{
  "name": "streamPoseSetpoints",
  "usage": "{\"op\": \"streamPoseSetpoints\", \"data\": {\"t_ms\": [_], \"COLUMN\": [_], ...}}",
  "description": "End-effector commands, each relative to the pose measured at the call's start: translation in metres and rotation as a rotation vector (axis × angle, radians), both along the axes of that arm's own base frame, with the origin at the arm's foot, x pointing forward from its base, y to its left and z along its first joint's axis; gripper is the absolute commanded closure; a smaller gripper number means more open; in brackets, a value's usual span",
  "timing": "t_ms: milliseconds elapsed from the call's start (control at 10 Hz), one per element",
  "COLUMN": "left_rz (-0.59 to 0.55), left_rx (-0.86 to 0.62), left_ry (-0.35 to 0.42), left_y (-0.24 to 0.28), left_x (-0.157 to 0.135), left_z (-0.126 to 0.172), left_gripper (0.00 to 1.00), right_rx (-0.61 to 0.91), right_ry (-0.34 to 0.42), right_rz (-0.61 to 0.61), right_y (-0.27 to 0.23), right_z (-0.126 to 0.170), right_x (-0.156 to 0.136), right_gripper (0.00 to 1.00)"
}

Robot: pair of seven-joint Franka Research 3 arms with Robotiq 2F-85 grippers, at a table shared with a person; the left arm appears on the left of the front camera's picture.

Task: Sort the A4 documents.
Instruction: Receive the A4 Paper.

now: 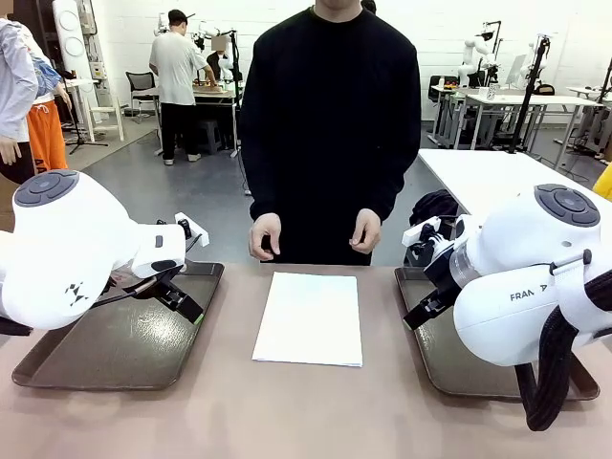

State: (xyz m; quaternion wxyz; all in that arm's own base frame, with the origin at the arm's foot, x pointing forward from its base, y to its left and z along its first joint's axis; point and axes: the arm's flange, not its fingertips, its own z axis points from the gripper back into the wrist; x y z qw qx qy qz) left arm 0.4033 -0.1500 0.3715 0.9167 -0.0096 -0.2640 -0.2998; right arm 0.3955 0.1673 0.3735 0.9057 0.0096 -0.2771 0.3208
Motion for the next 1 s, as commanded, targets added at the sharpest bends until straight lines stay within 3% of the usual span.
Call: {"op": "streamPoseSetpoints", "data": {"t_ms": [0,200,600,900], "left_rz": [0.001,0.0,0.033,-0.009], "left_rx": [0.0,0.0,-0.125,-0.213], "left_ry": [0.0,0.0,-0.039,-0.035], "left_y": [0.0,0.0,0.048,0.083], "left_x": [0.0,0.0,-0.022,-0.036], "left_z": [0.0,0.0,0.044,0.08], "left_gripper": [0.0,0.0,0.0,0.0], "right_rx": [0.001,0.045,0.223,0.308], "right_ry": [0.0,0.006,0.033,0.029], "right_rz": [0.0,0.011,-0.018,-0.014], "right_y": [0.0,-0.014,-0.094,-0.134], "right_z": [0.0,0.013,0.055,0.08], "right_x": [0.0,0.004,0.005,0.002], "right_gripper": [0.0,0.0,0.0,0.0]}}
